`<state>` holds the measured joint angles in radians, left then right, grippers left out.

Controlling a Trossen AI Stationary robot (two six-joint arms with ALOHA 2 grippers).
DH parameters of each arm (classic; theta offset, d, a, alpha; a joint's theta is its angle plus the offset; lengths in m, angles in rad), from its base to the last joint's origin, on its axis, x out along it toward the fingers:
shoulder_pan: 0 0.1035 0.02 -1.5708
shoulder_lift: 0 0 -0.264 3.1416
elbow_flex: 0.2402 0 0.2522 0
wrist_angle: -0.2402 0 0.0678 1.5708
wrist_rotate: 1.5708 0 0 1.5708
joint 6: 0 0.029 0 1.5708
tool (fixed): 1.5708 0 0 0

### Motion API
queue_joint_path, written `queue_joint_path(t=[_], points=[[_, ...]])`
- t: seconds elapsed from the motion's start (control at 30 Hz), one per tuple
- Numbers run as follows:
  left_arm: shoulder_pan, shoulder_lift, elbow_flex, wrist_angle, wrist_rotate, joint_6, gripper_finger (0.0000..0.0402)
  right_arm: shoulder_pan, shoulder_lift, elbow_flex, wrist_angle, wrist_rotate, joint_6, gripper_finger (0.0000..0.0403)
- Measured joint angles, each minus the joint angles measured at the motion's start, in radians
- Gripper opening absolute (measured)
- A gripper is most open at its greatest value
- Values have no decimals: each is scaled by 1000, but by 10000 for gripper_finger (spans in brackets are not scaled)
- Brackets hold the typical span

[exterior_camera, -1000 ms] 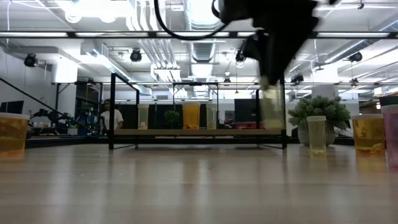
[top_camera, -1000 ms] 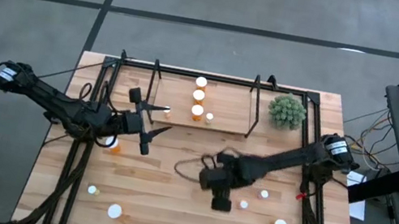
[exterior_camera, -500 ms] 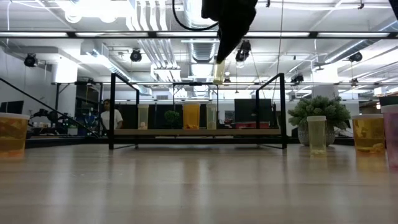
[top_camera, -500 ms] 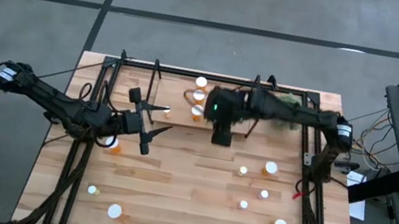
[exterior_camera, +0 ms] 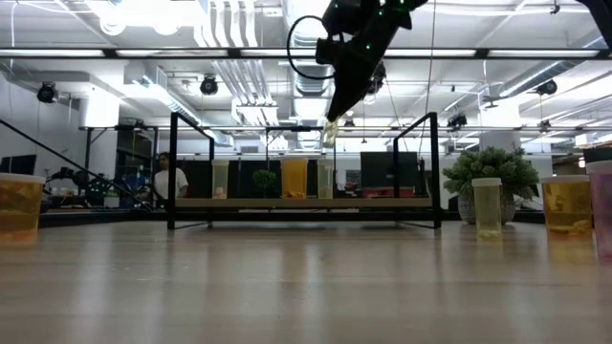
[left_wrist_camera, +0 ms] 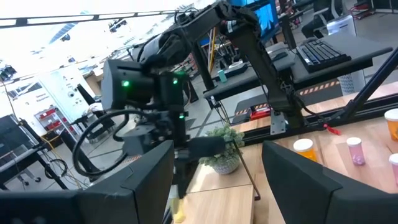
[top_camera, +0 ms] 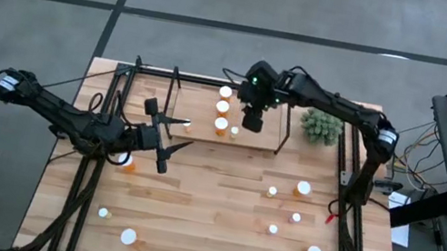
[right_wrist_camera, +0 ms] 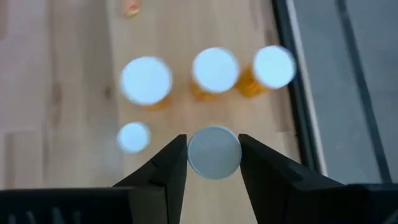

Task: Pick and place medicine bottles onto shelf by color
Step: Put the small yellow pill bottle on the shelf aligned with the other small yellow pill bottle

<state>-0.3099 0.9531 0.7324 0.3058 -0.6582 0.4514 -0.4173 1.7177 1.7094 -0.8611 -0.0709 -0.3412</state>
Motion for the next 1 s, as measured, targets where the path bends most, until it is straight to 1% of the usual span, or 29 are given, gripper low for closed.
queue_joint_path(t=[0.17, 0.5, 0.57, 1.0], points=[[0, 0, 0, 0, 0, 0, 226, -21, 18, -26, 51, -17, 12, 132], [0, 0, -1, 0, -1, 1, 226, -9, 145, -4, 36, -26, 3, 132], [0, 0, 0, 1, -1, 1, 226, -13, 158, 2, 29, -41, 6, 132], [0, 0, 0, 0, -2, 1, 226, -14, 215, 9, 29, -42, 70, 132]])
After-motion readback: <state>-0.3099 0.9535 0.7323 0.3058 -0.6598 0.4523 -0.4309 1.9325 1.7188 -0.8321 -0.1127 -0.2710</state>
